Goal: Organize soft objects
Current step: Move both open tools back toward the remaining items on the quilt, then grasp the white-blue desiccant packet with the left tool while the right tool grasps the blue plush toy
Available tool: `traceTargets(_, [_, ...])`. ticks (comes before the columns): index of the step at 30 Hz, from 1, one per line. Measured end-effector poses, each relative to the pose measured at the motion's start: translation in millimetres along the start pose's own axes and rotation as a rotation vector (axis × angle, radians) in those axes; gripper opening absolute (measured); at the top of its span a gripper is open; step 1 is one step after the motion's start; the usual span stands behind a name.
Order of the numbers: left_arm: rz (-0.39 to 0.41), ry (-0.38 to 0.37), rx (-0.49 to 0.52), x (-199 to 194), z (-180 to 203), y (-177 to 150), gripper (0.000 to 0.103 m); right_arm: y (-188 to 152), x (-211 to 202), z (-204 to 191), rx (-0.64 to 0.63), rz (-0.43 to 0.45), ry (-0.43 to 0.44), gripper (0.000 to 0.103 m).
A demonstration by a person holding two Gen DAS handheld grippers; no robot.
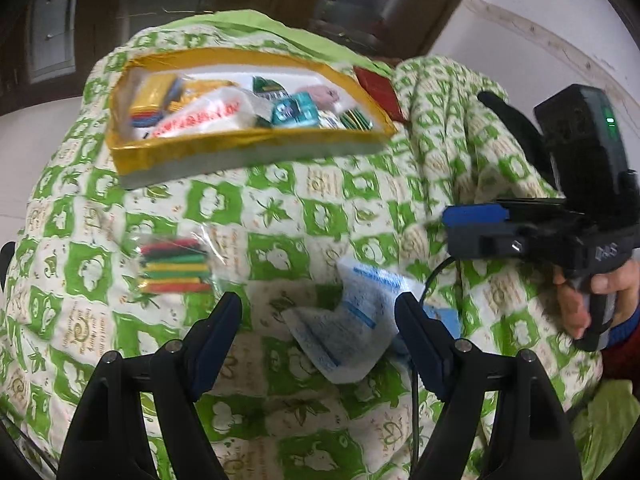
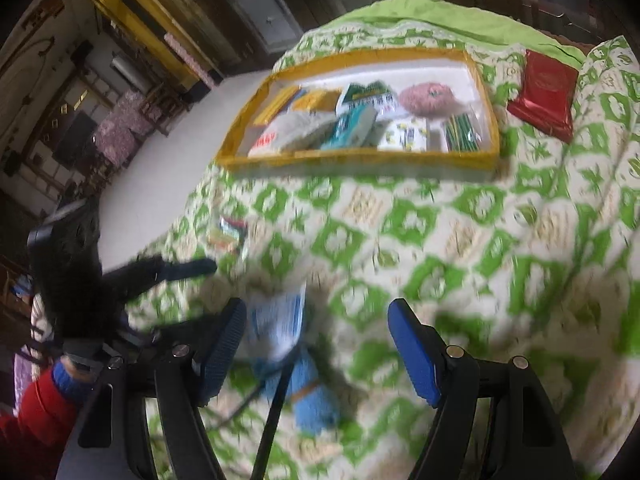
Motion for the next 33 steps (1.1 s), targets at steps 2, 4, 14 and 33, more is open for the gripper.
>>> traceTargets(2, [-0.013, 0.003, 0.008, 3, 2, -1, 0.078, -9, -5, -3, -0.02, -0.018, -0.013, 0.077])
traceTargets(4, [-0.02, 0.002, 0.013, 6, 4, -2, 0.078, -20, -13, -7, -0.045, -0.035, -0.026, 0.077])
traceTargets(14, [-0.045, 0.019, 0.033, 23, 13, 4, 0.078, -49, -5, -17, -0.176, -0.146, -0.178, 0.077])
traceTargets(33, [-0.082, 0.044, 0.064, 40, 16, 6, 0.078, -33, 70, -20, -0.185, -0.252, -0.173, 0.038])
Point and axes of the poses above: each gripper's, at about its wrist camera, not at the fingertips, and x roughly the way its jaws point, z to its right, y to its top, the point moved 5 cm from there along x, roughly the way its jaws point, and after that the axes turned 10 degrees about -z, right-handed, at the moved point
